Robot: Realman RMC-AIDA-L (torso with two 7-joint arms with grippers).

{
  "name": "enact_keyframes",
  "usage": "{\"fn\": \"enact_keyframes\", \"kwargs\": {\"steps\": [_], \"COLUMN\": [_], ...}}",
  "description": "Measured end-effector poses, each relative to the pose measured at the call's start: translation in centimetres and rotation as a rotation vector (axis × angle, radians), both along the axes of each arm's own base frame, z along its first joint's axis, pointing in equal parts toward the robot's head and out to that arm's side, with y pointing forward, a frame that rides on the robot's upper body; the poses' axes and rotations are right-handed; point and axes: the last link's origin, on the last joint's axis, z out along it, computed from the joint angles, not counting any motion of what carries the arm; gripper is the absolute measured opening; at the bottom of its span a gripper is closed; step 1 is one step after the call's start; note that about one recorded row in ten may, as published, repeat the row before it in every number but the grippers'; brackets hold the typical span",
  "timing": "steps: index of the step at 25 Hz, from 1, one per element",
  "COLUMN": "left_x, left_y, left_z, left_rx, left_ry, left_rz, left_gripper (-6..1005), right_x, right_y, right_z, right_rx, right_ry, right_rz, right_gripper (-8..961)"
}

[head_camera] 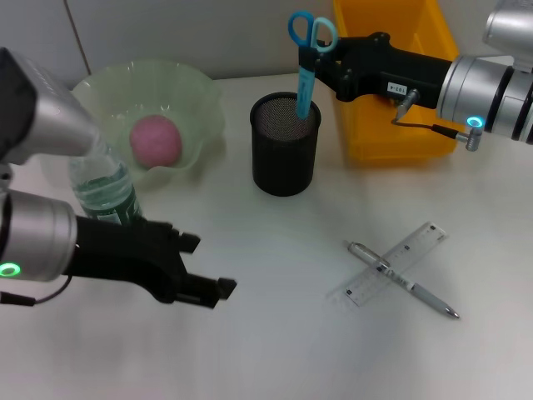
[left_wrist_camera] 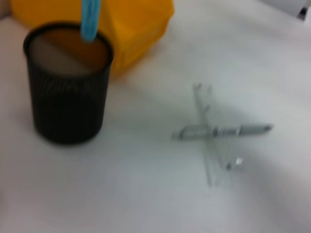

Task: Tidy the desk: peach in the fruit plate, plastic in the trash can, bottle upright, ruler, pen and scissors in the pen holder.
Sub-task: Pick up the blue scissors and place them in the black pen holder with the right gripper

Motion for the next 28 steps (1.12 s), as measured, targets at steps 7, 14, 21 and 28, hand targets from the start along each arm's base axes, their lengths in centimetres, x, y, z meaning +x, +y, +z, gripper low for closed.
{"fn": "enact_keyframes", "kwargs": {"steps": [7,14,21,28], "left_x": [-1.5,-5.4,-10.0,-12.4], "left_y": [-0.4,-1.7,-2.8,-4.3], "left_z": [2.9,3.8,1.3,-1.2], "left_rx": [0.065,0.071,0.140,0.245], "left_ry": [-0.216,-0.430,-0.517,-0.607], "left_rz": [-0.133,-0.200,-0.229,-0.247], "left_gripper": [844,844,844,844], "right_x": [0.3,0.2,0.2,0.1], "right_y": [0.0,0.0,0.1,0.0], "right_z": [-0.1,-0.1,-0.6,-1.0], "right_rx": [0.004,0.003,-0.001,0.009], "right_ry": [-0.006,-0.006,-0.020,-0.006], "right_rz": [-0.011,-0.011,-0.020,-0.010], "right_gripper": [127,138,150,162]}}
